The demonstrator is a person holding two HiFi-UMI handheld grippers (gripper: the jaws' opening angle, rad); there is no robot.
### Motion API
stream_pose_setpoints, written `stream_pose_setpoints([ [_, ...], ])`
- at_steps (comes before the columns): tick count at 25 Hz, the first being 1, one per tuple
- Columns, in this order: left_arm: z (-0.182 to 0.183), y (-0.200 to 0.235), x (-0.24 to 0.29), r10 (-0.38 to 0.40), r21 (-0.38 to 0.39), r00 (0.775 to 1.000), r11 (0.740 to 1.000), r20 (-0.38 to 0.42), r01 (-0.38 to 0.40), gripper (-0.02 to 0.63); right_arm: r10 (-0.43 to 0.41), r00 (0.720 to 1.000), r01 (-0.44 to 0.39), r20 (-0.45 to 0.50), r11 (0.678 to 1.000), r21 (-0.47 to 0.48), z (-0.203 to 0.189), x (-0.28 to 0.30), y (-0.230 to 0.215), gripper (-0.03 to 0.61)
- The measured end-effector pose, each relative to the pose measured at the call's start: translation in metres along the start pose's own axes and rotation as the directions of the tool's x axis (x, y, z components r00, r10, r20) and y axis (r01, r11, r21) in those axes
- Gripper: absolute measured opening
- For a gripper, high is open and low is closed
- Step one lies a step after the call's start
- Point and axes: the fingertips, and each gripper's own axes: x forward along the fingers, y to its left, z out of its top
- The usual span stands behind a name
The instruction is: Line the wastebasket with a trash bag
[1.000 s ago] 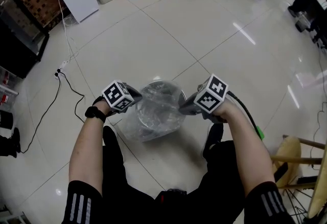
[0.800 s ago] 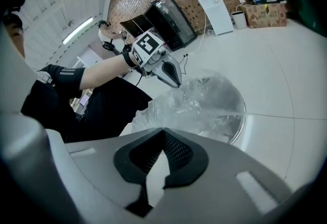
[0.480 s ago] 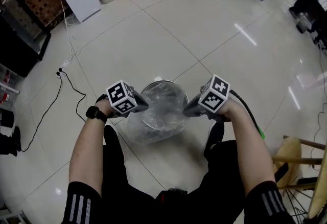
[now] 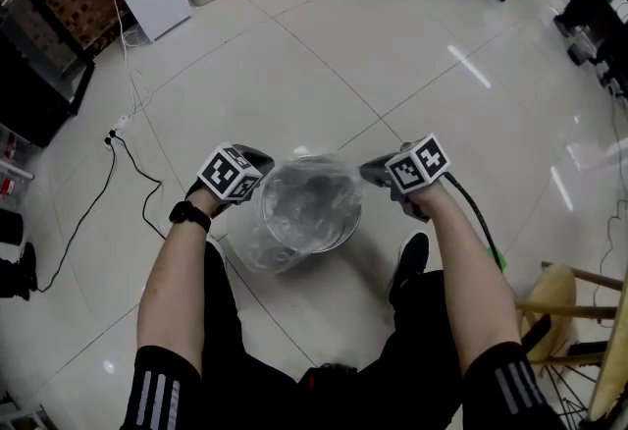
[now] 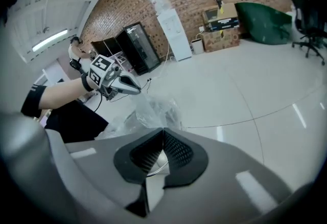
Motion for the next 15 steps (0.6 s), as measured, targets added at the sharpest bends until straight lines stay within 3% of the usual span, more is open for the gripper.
stream_pose_setpoints([
  [4, 0.003, 0.018, 0.011, 0.092, -0.011, 0.996, 0.996, 0.007, -0.092, -0.005, -0.120, 0.992, 0.121, 0.043, 0.992, -0.033, 0.013, 0.010, -0.023, 0.008],
  [8, 0.000, 0.034, 0.022, 0.156, -0.023, 0.988, 0.987, -0.008, -0.156, -0.005, -0.204, 0.978, 0.206, 0.028, 0.974, -0.096, 0.019, 0.027, -0.040, 0.008],
  [15, -0.016, 0.053, 0.053, 0.137, -0.071, 0.988, 0.987, -0.065, -0.142, 0.002, -0.240, 0.969, 0.236, -0.060, 0.970, -0.067, 0.011, 0.062, -0.077, 0.008],
])
